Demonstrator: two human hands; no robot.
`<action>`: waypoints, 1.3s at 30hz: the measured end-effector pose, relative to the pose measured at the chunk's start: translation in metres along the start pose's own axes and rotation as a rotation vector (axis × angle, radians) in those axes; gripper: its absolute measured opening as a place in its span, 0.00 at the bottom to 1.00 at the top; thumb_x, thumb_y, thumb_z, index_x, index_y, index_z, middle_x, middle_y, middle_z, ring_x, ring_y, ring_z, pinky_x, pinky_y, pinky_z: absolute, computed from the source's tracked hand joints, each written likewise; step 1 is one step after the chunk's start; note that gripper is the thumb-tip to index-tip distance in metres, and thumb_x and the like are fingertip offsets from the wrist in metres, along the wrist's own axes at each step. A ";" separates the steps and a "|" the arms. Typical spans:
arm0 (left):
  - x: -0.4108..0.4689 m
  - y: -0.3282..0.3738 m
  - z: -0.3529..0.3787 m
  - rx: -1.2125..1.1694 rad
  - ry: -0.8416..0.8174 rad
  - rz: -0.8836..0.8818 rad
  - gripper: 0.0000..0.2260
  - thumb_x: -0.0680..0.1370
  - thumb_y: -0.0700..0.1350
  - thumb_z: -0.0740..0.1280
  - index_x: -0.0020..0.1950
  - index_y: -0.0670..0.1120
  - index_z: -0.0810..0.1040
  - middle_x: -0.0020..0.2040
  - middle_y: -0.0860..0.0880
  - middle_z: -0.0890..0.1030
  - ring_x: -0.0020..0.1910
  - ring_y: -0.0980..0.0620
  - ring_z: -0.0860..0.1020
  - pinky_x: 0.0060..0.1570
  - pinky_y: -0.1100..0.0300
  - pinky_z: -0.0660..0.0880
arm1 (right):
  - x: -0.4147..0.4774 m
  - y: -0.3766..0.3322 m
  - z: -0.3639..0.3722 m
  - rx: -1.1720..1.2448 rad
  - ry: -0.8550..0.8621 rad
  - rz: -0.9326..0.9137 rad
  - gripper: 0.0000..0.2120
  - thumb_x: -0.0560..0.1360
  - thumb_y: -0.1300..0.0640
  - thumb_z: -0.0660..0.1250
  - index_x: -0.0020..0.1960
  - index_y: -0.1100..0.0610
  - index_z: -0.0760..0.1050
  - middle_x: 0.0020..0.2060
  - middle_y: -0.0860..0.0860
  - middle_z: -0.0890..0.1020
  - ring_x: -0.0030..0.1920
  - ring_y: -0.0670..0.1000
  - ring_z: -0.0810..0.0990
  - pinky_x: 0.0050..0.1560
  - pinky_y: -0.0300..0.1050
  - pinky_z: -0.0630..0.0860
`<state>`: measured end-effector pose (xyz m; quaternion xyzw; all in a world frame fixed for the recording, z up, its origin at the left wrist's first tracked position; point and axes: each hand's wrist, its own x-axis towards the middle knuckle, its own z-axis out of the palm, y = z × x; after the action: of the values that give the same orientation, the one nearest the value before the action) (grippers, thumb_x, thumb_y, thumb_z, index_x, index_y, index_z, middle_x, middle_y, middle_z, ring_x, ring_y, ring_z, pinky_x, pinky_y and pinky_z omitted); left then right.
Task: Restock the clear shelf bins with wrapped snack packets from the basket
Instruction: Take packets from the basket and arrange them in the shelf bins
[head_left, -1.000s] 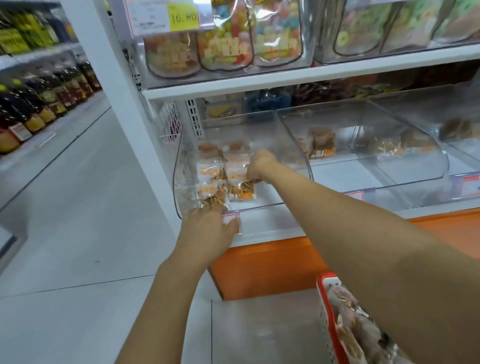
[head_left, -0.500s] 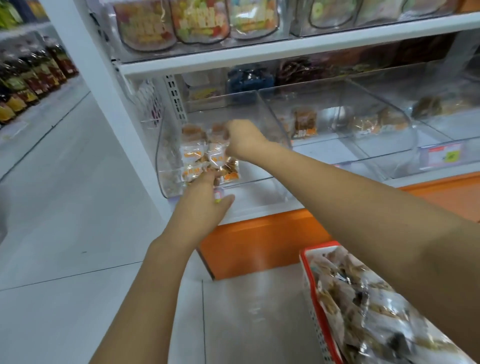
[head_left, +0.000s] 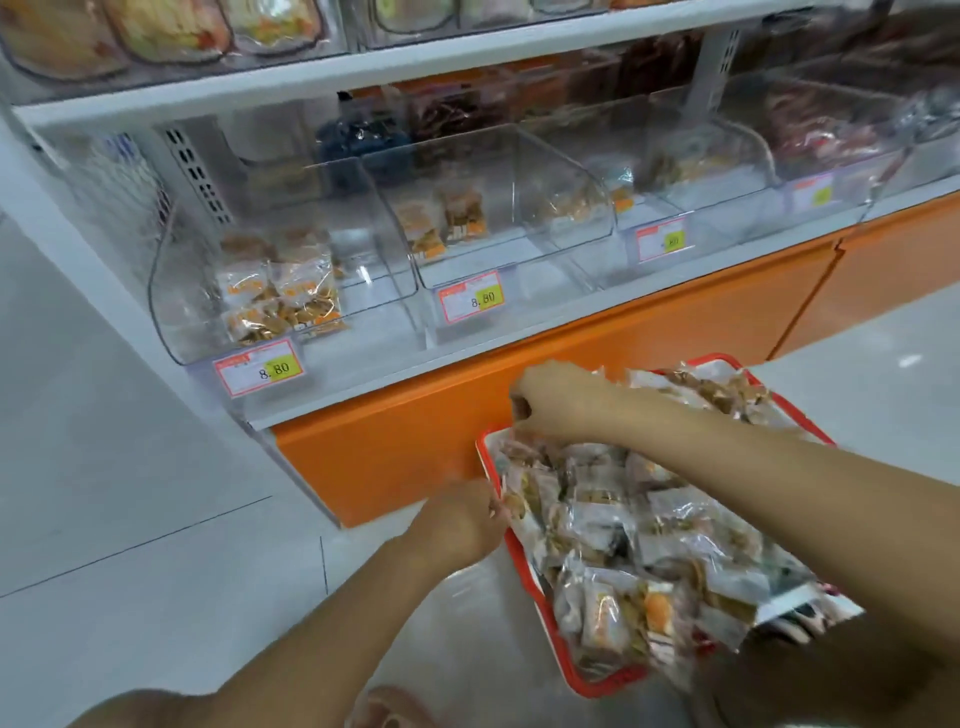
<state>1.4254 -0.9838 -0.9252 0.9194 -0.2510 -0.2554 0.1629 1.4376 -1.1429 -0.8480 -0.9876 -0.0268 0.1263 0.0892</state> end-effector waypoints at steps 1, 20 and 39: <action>-0.002 0.006 0.008 -0.049 -0.009 -0.020 0.13 0.81 0.51 0.60 0.41 0.45 0.74 0.45 0.41 0.80 0.43 0.46 0.77 0.41 0.57 0.70 | -0.004 0.010 0.016 -0.014 -0.029 0.043 0.07 0.75 0.57 0.65 0.45 0.60 0.79 0.43 0.54 0.82 0.44 0.53 0.79 0.45 0.45 0.77; 0.002 0.023 -0.049 -0.108 0.251 -0.227 0.17 0.78 0.57 0.63 0.44 0.43 0.76 0.35 0.49 0.78 0.33 0.52 0.78 0.31 0.60 0.72 | -0.042 0.034 0.033 0.915 -0.013 0.167 0.17 0.77 0.48 0.65 0.53 0.63 0.79 0.43 0.55 0.84 0.42 0.49 0.82 0.49 0.44 0.80; -0.056 -0.044 -0.179 -0.583 1.066 0.327 0.19 0.82 0.50 0.52 0.45 0.51 0.82 0.49 0.60 0.82 0.55 0.61 0.78 0.55 0.69 0.71 | 0.086 -0.099 -0.092 1.716 -0.116 -0.252 0.21 0.71 0.60 0.71 0.62 0.67 0.74 0.58 0.65 0.79 0.54 0.61 0.79 0.54 0.49 0.80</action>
<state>1.4993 -0.8865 -0.7768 0.7880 -0.1925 0.2084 0.5465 1.5416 -1.0549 -0.7633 -0.5610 -0.0359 0.1421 0.8147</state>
